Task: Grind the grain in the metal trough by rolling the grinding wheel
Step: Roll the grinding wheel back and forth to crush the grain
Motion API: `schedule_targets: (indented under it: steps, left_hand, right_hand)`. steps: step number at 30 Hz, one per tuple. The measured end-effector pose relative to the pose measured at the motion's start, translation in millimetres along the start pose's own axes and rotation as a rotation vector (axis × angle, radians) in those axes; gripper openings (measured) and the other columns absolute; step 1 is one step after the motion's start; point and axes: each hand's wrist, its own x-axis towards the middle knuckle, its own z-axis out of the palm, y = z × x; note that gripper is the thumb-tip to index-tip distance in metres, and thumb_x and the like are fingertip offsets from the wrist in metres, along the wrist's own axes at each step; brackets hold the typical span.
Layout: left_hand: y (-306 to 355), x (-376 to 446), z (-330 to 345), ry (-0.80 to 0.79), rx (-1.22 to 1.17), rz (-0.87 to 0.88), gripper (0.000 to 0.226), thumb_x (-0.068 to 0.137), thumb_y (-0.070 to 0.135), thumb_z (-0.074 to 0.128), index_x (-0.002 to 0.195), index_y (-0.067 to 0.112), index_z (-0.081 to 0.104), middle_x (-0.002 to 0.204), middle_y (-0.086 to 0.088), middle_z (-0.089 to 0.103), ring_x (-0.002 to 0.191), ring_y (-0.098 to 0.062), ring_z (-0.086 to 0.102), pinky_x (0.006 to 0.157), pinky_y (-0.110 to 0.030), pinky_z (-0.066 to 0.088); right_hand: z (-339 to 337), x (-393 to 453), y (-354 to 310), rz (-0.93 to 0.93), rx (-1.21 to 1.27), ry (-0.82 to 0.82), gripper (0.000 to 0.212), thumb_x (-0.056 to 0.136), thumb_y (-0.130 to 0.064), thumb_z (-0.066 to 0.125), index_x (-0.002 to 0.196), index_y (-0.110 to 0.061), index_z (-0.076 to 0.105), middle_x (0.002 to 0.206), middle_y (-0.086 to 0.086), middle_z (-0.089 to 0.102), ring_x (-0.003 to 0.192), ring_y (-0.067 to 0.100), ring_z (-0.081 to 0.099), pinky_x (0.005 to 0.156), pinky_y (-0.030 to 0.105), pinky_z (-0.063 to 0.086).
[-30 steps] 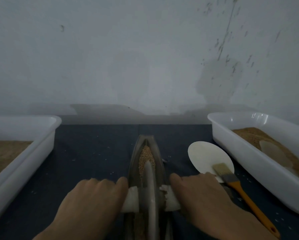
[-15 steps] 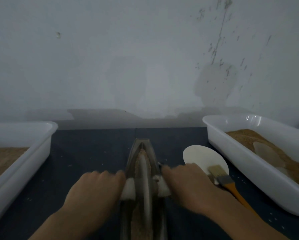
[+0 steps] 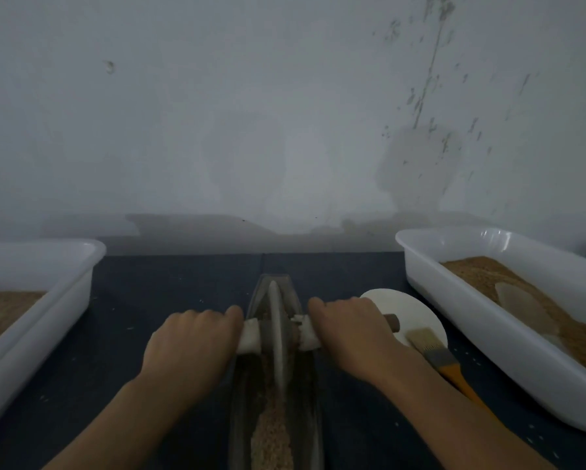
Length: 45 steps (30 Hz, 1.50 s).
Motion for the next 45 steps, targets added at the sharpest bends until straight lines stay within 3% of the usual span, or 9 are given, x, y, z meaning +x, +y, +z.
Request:
schedule_targets:
  steps: [7,13,21,29,31,34,37,40,45]
  left_hand:
    - [0.3,-38.6,-8.5,-0.239,-0.082,0.081,0.03,0.083,0.044,0.054,0.091,0.037,0.025,0.076,0.012,0.037,0.07,-0.011,0.045,0.062,-0.029,0.032]
    - [2.7,-36.0,-10.1,-0.056,-0.08,0.104,0.043,0.066,0.045,0.069,0.084,0.035,0.031,0.065,0.011,0.043,0.057,-0.011,0.05,0.053,-0.027,0.031]
    - [1.7,-0.2,-3.5,-0.021,0.056,0.016,0.035,0.084,0.034,0.057,0.089,0.03,0.023,0.089,0.007,0.059,0.075,-0.015,0.059,0.058,-0.029,0.03]
    - [-1.2,-52.0,-8.3,-0.39,-0.215,-0.008,0.034,0.082,0.059,0.05,0.095,0.044,0.022,0.101,0.017,0.05,0.095,-0.007,0.054,0.074,-0.028,0.035]
    - [1.2,-56.7,-12.4,-0.296,-0.183,0.031,0.038,0.076,0.06,0.054,0.1,0.039,0.033,0.097,0.015,0.056,0.092,-0.009,0.06,0.072,-0.029,0.04]
    - [-0.3,-42.0,-12.4,-0.057,-0.106,0.109,0.046,0.054,0.049,0.074,0.079,0.034,0.039,0.062,0.011,0.048,0.05,-0.007,0.051,0.046,-0.025,0.034]
    - [0.4,-22.9,-8.2,-0.041,-0.043,0.042,0.031,0.081,0.042,0.056,0.087,0.035,0.026,0.081,0.011,0.053,0.068,-0.01,0.053,0.058,-0.027,0.031]
    - [-2.0,-7.3,-3.8,0.011,0.018,0.021,0.028,0.085,0.038,0.054,0.09,0.033,0.027,0.087,0.009,0.057,0.073,-0.011,0.057,0.06,-0.027,0.032]
    - [-1.8,-27.5,-7.1,-0.167,-0.081,0.067,0.034,0.084,0.043,0.052,0.085,0.038,0.018,0.085,0.011,0.048,0.076,-0.012,0.05,0.064,-0.029,0.032]
  right_hand:
    - [-21.5,-50.0,-18.4,-0.115,0.066,-0.118,0.026,0.083,-0.022,0.06,0.102,-0.016,0.043,0.092,0.007,0.062,0.077,0.03,0.059,0.059,0.034,0.025]
    - [-20.8,-43.7,-20.9,-0.054,0.051,-0.092,0.028,0.085,-0.023,0.058,0.108,-0.016,0.043,0.098,0.006,0.063,0.084,0.03,0.061,0.062,0.033,0.027]
    - [0.1,-1.7,0.2,0.013,0.045,0.003,0.029,0.082,-0.026,0.063,0.098,-0.019,0.039,0.092,0.004,0.065,0.078,0.027,0.062,0.06,0.033,0.032]
    - [-29.1,-56.6,-26.6,-0.147,0.073,-0.224,0.028,0.087,-0.02,0.055,0.109,-0.013,0.04,0.1,0.01,0.061,0.084,0.029,0.059,0.053,0.033,0.021]
    - [-30.6,-56.1,-28.7,-0.124,0.07,-0.215,0.028,0.088,-0.021,0.054,0.11,-0.013,0.039,0.101,0.009,0.062,0.086,0.029,0.059,0.056,0.035,0.023]
    - [-22.7,-41.9,-23.4,-0.055,0.062,-0.107,0.029,0.086,-0.021,0.056,0.111,-0.015,0.043,0.103,0.005,0.064,0.087,0.03,0.061,0.064,0.034,0.03]
    - [-11.5,-17.2,-11.9,-0.01,0.034,-0.019,0.025,0.085,-0.02,0.059,0.105,-0.018,0.044,0.097,0.002,0.065,0.081,0.026,0.062,0.062,0.032,0.032]
    - [-9.2,-4.6,-5.3,0.002,0.05,0.012,0.024,0.085,-0.022,0.061,0.102,-0.019,0.043,0.093,0.002,0.064,0.078,0.024,0.061,0.061,0.034,0.034]
    - [-17.7,-38.7,-13.7,-0.089,0.084,-0.086,0.028,0.083,-0.022,0.062,0.104,-0.017,0.045,0.093,0.007,0.062,0.077,0.029,0.059,0.058,0.033,0.029]
